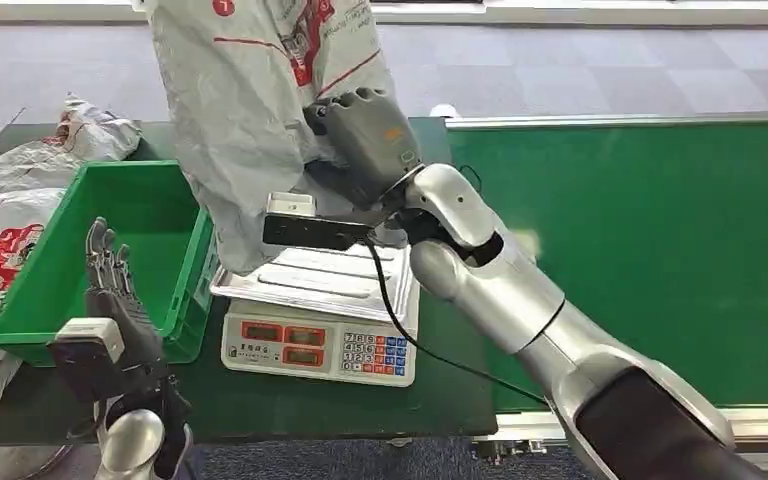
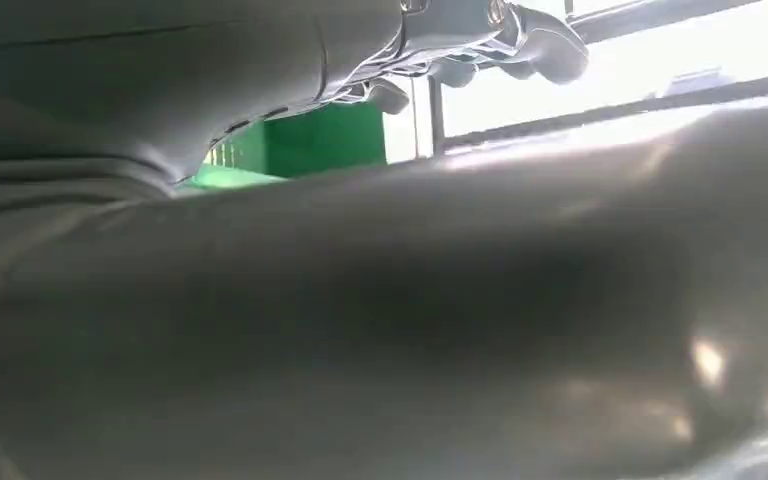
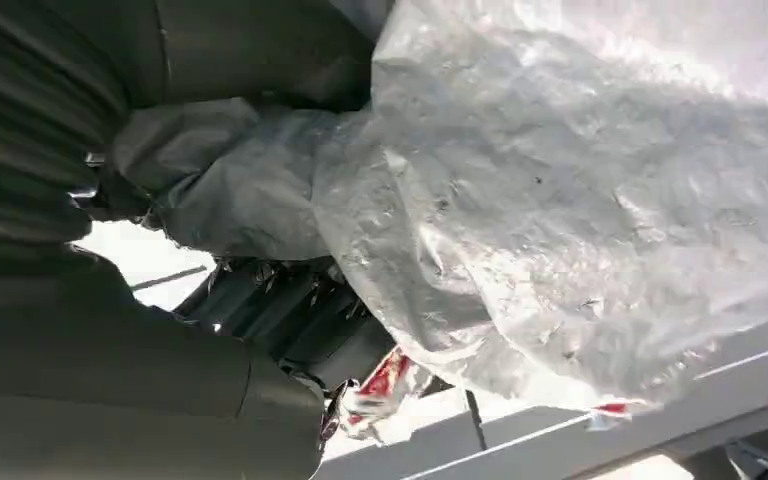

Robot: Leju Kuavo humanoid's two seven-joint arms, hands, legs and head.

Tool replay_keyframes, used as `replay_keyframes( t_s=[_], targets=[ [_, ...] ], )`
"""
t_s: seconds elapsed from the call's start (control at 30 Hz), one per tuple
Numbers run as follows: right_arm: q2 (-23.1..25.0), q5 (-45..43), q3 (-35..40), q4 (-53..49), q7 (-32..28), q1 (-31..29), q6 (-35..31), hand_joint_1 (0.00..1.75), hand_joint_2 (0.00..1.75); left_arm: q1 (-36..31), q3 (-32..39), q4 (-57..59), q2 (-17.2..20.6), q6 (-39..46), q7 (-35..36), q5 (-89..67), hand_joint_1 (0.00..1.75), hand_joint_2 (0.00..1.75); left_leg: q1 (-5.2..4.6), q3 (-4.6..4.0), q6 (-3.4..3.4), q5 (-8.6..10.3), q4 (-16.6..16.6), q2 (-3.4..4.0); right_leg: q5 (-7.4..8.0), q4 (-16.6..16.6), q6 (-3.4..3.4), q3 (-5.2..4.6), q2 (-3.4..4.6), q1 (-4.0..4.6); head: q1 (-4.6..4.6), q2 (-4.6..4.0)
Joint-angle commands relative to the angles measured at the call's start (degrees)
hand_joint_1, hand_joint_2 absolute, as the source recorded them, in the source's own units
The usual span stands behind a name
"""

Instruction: Moved the parcel from conveyor to table for the left to box.

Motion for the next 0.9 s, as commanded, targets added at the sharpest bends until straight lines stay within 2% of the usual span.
replay_keyframes(
  t_s=[0.03, 0.17, 0.23, 0.27, 0.37, 0.5, 0.67, 0.7, 0.73, 0.9],
  targets=[
    [0.43, -13.52, -4.33, -8.36, -3.0, 12.98, 0.95, 1.75, 1.75, -1.97, -1.01, 2.77, 0.72, 0.55, 1.13, 0.11, 0.0, 0.0, 0.03, 0.05, 0.02, 0.09, -0.15, -0.1, 0.03, -0.15, -0.08, 0.11, -0.29, 0.08, 0.0, 0.0],
    [0.68, -14.26, -4.98, -8.98, -3.5, 14.12, 0.3, 1.75, 1.75, -1.81, -0.87, 2.49, 0.59, 0.62, 1.14, 0.07, 0.0, 0.0, 0.05, 0.11, 0.02, 0.09, -0.19, -0.11, 0.03, -0.21, -0.09, 0.19, -0.31, 0.11, 0.0, 0.0],
    [0.35, -15.33, -5.64, -10.68, -4.36, 17.52, -0.18, 1.75, 1.75, -0.97, -0.56, 1.1, 0.37, 0.82, 1.24, -0.32, 0.0, 0.0, 0.03, 0.08, 0.01, 0.06, -0.13, -0.09, 0.01, -0.14, -0.07, 0.14, -0.24, 0.09, 0.0, 0.0],
    [-0.12, -7.95, -9.97, -12.2, 1.45, 21.73, -0.02, 1.75, 1.75, 2.07, 0.2, -2.79, -0.53, -0.31, 4.15, -3.62, 0.0, 0.0, 0.04, 0.03, 0.05, 0.03, -0.15, -0.06, -0.01, -0.18, -0.07, 0.14, -0.35, 0.15, 0.0, 0.0],
    [-0.7, -2.51, -12.17, -13.3, 3.77, 23.42, 0.29, 1.75, 1.75, 1.59, -0.09, -2.74, -1.3, -1.46, 5.24, -4.83, 0.0, 0.0, 0.01, -0.04, 0.05, 0.06, -0.14, -0.11, 0.0, -0.14, -0.08, 0.07, -0.43, 0.11, 0.0, 0.0],
    [-0.65, -0.2, -14.91, -12.91, 5.29, 25.05, 0.66, 1.75, 1.75, 1.21, -0.75, -2.12, -1.7, -1.86, 6.2, -5.84, 0.0, 0.0, 0.01, -0.1, 0.03, 0.06, -0.1, -0.17, -0.01, -0.12, -0.07, 0.03, -0.46, 0.09, 0.0, 0.0],
    [-0.15, 6.35, -16.94, -10.51, 8.06, 26.31, -2.16, 1.75, 1.75, 1.69, -0.96, -2.78, -2.3, -2.24, 7.15, -6.99, 0.0, 0.0, 0.01, -0.09, 0.0, 0.03, -0.07, -0.1, 0.0, -0.09, -0.07, 0.0, -0.36, 0.09, 0.0, 0.0],
    [-0.22, 7.2, -17.0, -10.43, 8.29, 26.39, -2.64, 0.07, 1.75, 1.68, -1.03, -2.79, -2.33, -2.22, 7.19, -7.03, 0.0, 0.0, -0.02, -0.06, 0.02, 0.05, -0.13, -0.1, 0.01, -0.13, -0.09, 0.03, -0.41, 0.08, 0.02, 0.0],
    [-0.55, 9.6, -16.71, -10.27, 9.3, 26.29, -4.02, 0.0, 1.75, 1.66, -0.96, -2.78, -2.46, -2.21, 7.28, -7.13, 0.0, 0.0, -0.03, -0.07, 0.01, 0.02, -0.09, -0.08, -0.01, -0.1, -0.08, 0.01, -0.35, 0.08, 0.0, 0.0],
    [-0.44, 9.67, -16.7, -10.31, 9.33, 26.21, -4.04, 0.0, 1.75, 1.57, -0.98, -2.77, -2.47, -2.24, 7.31, -7.16, 0.0, 0.0, -0.04, -0.08, 0.01, 0.02, -0.08, -0.01, 0.0, -0.09, -0.08, -0.04, -0.3, 0.08, 0.0, 0.0]
  ],
)
